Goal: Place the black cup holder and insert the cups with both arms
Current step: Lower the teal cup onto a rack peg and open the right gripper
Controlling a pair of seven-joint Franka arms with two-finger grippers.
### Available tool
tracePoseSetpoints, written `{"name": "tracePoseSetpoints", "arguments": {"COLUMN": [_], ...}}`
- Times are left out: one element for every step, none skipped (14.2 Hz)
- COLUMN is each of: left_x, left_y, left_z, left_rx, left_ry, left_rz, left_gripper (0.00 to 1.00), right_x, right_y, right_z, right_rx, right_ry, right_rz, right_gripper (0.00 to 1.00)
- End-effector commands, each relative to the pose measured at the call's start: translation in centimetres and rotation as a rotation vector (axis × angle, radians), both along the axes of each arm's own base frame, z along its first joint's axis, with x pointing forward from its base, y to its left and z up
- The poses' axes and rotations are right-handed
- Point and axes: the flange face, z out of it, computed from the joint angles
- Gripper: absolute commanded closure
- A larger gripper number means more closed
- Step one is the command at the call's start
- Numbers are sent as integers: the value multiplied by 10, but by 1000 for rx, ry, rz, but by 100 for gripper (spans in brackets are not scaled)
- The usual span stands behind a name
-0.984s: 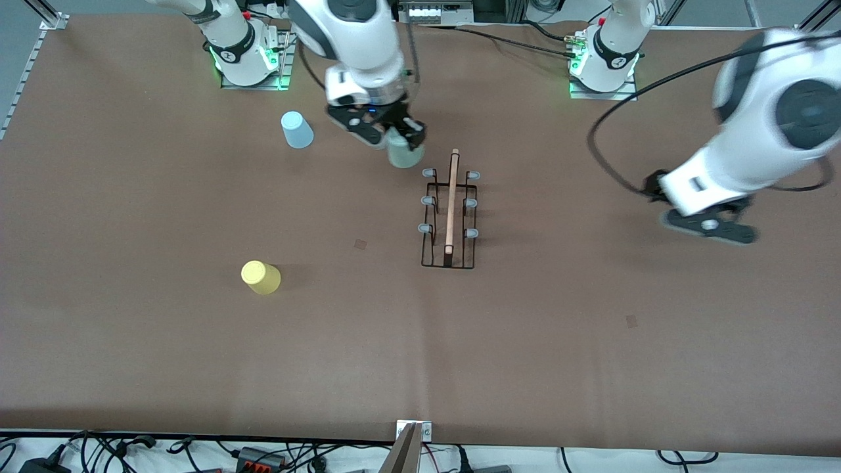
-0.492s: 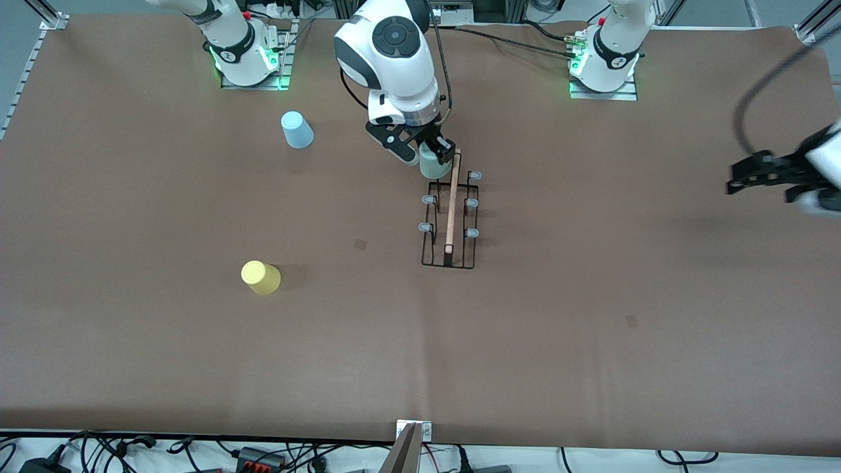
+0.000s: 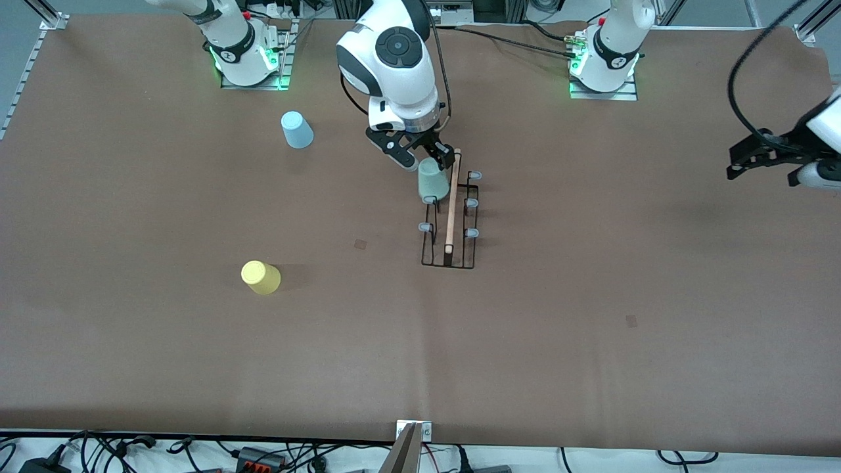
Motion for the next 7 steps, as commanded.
{"name": "tracePoseSetpoints", "arguments": {"left_x": [-7, -5, -4, -4, -4, -4, -4], "left_y": [0, -2, -2, -3, -3, -4, -2], "left_z": [-1, 4, 2, 3, 4, 4, 3], "left_rx": [0, 1, 0, 0, 1, 0, -2], "left_ry": [-9, -19, -14, -16, -17, -17, -14], "left_rz": [-3, -6, -6, -8, -8, -9, -6], "left_gripper": [0, 0, 0, 0, 0, 0, 0], "right_x": [28, 39, 55, 69, 88, 106, 125], "right_y": [-23, -39, -65, -91, -127, -158, -191], "right_z": [34, 47, 58, 66, 67, 66, 64], "right_rx": [12, 3, -19, -41, -69, -83, -85], "right_ry": [-43, -47, -42, -33, -6, 8, 8], "right_rz": [16, 41, 94, 157, 216, 277, 339], "right_gripper": [0, 0, 0, 0, 0, 0, 0]}}
